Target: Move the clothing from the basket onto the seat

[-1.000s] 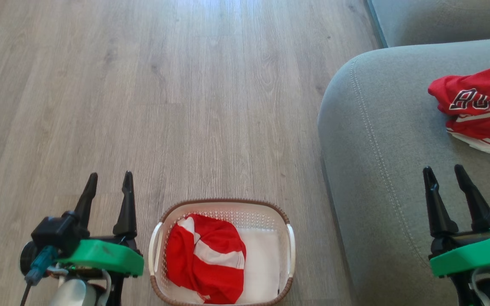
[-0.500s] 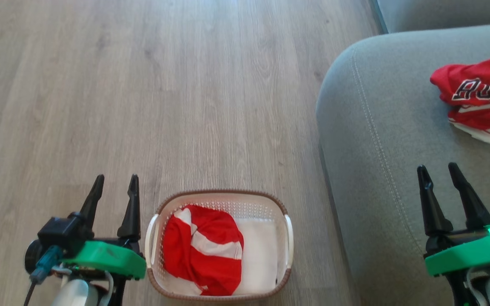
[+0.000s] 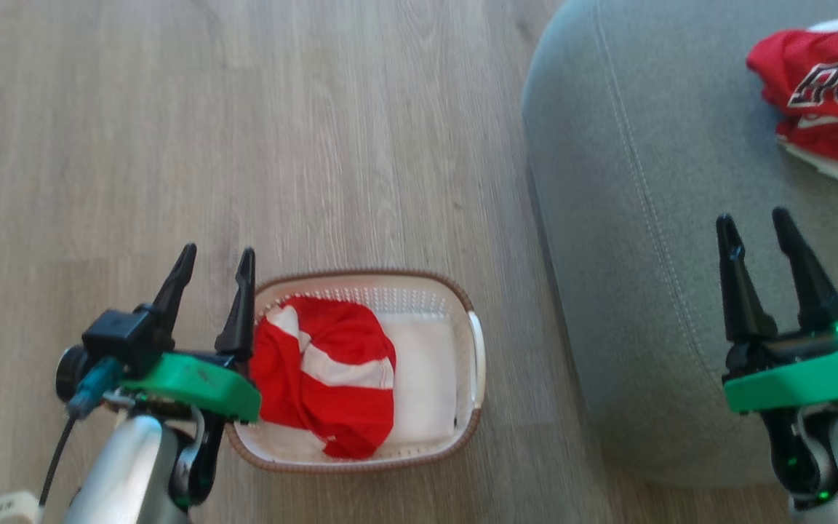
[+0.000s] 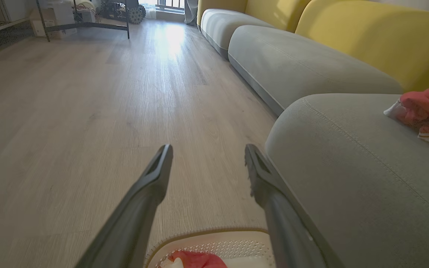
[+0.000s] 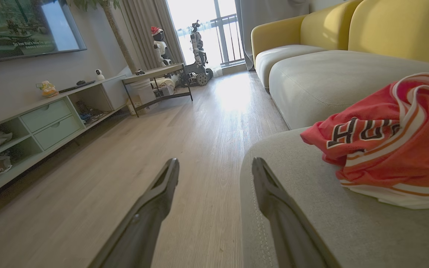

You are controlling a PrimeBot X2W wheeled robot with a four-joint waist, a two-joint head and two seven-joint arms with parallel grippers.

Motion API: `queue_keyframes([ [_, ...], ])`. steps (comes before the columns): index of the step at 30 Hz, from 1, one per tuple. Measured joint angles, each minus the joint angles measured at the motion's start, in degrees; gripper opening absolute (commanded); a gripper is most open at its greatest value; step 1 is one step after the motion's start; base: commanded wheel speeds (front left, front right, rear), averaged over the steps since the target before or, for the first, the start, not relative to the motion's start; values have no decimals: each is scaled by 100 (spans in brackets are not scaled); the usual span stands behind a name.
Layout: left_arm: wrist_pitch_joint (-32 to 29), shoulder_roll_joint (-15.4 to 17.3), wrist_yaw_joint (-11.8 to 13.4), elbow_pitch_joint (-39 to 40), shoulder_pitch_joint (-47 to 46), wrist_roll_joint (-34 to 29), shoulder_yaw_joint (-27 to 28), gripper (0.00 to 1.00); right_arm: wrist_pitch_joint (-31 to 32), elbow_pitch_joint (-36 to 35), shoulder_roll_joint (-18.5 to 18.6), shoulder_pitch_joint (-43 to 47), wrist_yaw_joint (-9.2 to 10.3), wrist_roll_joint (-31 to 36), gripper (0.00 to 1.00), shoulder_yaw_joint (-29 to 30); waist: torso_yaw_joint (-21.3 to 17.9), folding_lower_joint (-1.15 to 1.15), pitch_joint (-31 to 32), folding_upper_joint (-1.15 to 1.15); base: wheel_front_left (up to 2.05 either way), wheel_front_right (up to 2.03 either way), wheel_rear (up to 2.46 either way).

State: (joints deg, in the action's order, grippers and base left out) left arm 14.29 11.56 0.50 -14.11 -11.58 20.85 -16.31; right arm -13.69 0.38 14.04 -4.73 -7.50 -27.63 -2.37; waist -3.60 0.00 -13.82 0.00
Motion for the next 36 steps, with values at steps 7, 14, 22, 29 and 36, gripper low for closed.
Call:
queue_keyframes([
  [7, -19, -76, -225, -866, -625, -19, -193, 100, -46, -68, -53, -420, 0, -11, 100, 3, -175, 0, -543, 0, 0, 0, 0],
  [14, -169, -151, -410, -1735, -1054, -19, -360, 100, -58, -188, -123, -662, 0, -11, 100, -9, -317, 0, -969, 0, 0, 0, 0],
  [22, -320, -212, -561, -3036, -1822, -19, -530, 100, -79, -467, -124, -1035, 0, -4, 100, -93, -476, 0, -1544, 0, 0, 0, 0],
  [29, -412, -271, -666, -4183, -2494, -19, -700, 100, -94, -935, -180, -1307, 0, 131, 100, -162, -647, 0, -2044, 0, 0, 0, 0],
  [36, -470, -215, -711, -5126, -3116, -18, -716, 100, -94, -1430, -322, -1496, 0, 224, 100, -176, -868, 1, -2582, 0, 0, 0, 0],
])
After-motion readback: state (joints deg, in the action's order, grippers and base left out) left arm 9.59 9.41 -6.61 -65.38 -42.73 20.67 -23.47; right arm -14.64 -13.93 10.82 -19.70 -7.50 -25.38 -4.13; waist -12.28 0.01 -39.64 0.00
